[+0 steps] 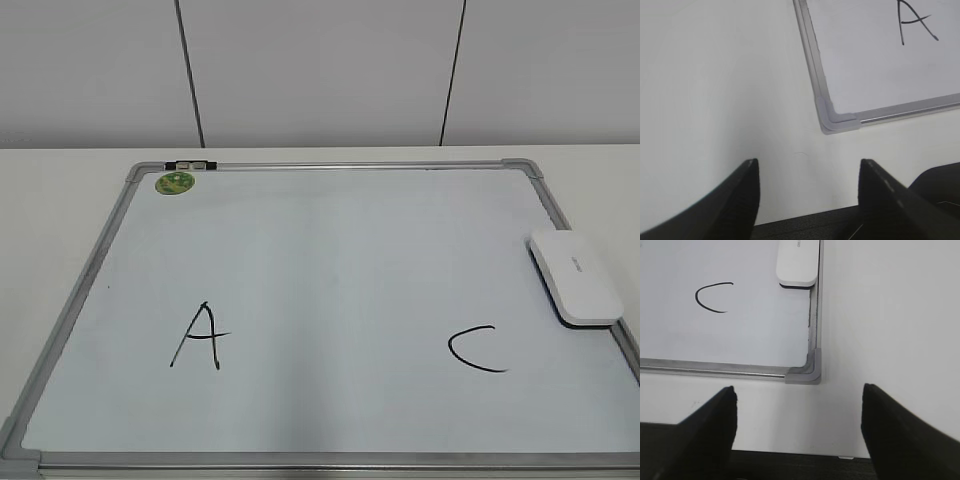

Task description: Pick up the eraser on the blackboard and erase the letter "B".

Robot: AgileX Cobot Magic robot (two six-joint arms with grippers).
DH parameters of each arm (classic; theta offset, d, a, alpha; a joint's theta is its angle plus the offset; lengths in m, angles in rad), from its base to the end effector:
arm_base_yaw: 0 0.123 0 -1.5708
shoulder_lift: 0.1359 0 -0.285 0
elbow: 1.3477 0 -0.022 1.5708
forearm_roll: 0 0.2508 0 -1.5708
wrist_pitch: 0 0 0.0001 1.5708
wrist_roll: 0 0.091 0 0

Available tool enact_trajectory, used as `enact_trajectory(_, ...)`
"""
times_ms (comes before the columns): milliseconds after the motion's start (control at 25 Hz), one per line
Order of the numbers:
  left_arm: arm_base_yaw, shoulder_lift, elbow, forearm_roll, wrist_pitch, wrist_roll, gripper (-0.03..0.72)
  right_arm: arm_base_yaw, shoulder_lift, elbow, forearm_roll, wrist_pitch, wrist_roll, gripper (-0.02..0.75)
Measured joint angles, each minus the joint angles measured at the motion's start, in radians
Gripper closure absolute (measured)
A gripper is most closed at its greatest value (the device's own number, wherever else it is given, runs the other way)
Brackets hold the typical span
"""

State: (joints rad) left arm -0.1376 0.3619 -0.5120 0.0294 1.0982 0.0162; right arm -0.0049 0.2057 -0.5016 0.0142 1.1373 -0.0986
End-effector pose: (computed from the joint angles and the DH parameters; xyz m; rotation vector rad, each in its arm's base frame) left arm 0.0473 -0.0041 0.2704 0.1912 2.4237 -0.0169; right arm 0.0221 0.0011 0.2703 -0.1084 2.3226 -0.0341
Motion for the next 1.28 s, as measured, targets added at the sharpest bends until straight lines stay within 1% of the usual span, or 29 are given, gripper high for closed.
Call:
enact_trajectory(520, 0.0, 0.0, 0.0, 0.008, 0.0, -0.002, 0.237, 0.0, 0.0, 0.0, 0.0, -0.003, 0.0, 0.146)
enact_trajectory(920, 0.0, -0.012, 0.0, 0.01, 0.0, -0.003, 0.269, 0.0, -0.037, 0.0, 0.0, -0.003, 0.0, 0.146)
enact_trajectory(960, 0.004, -0.024, 0.0, 0.01, 0.0, -0.003, 0.27, 0.0, -0.052, 0.0, 0.0, -0.003, 0.0, 0.146)
enact_trajectory(1280, 0.11, -0.188, 0.0, 0.012, 0.0, -0.003, 0.282, 0.0, -0.214, 0.0, 0.0, -0.003, 0.0, 0.146)
